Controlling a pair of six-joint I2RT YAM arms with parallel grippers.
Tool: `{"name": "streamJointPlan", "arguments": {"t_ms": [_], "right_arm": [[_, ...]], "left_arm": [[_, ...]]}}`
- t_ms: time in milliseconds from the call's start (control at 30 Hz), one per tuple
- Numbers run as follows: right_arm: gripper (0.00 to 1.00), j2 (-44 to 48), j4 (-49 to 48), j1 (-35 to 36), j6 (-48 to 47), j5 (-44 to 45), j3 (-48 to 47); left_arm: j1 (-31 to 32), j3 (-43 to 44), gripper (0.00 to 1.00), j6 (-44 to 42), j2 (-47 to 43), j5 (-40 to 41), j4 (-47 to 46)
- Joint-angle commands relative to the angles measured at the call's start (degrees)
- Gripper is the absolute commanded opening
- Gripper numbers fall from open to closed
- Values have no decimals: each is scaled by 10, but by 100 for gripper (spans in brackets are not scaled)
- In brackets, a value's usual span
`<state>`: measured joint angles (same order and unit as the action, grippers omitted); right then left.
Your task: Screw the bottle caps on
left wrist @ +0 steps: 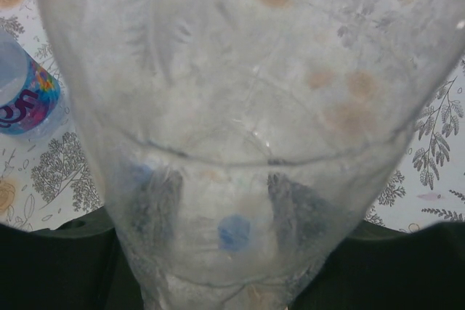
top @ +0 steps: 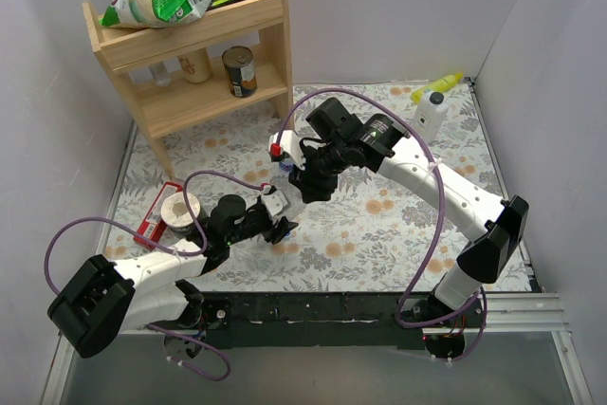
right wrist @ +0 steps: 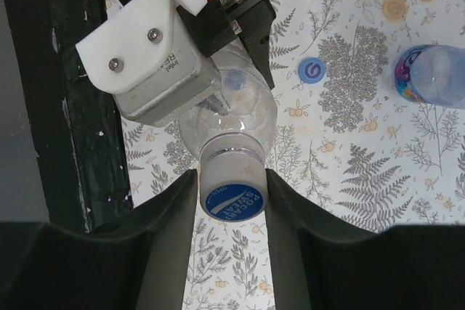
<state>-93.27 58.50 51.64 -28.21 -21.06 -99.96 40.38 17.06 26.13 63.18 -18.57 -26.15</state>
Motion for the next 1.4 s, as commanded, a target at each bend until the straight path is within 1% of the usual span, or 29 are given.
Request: {"name": "streamJointPlan", "arguments": {"t_ms": [0,133,167,300,367,400,467,533,567,600,633,700,833,900,1067,1200,1367], "right_arm": [[52,-5,32,7,8,-17,-19],[57,-2,38,8,7,-12,-25],[61,-1,39,8,5,-11,-26],[70,13,46,8,-6,-9,-23],[87,21,59,7,-15,4,-24],[88,24,64,7,-18,25,-23],[90,34,78,1,-43,40,-17],[90,44,81,-25,-50,43,-9],[89,46,81,-38,-58,31,-11],[89,48,81,-65,-65,1,-14],[87,54,79,-77,-75,-16,-18],[86,65,73,-90,-132,-57,-27],[86,96,64,-77,-228,-82,-29],[86,93,78,-59,-272,-85,-32],[85,92,119,-21,-344,-107,-22],[86,104,102,-4,-359,-99,13],[88,114,65,5,-334,-91,43]], "left_arm": [[1,-5,0,12,-20,-6,-44],[1,-11,0,14,-19,-14,-40],[1,-12,0,15,-19,-16,-37],[1,-10,0,18,-21,-31,-27],[1,-5,0,22,-20,-58,-12],[1,-4,0,21,-23,-69,-6],[1,2,0,14,-26,-95,15],[1,6,0,14,-32,-121,21],[1,9,0,17,-31,-125,25],[0,11,0,19,-31,-133,26],[1,12,0,22,-29,-136,26],[1,15,0,23,-27,-149,32],[1,31,0,1,-19,-171,58],[0,38,0,-12,-15,-180,73],[1,58,0,-49,-1,-190,101],[1,65,0,-58,5,-193,114],[1,75,0,-41,13,-201,112]]}}
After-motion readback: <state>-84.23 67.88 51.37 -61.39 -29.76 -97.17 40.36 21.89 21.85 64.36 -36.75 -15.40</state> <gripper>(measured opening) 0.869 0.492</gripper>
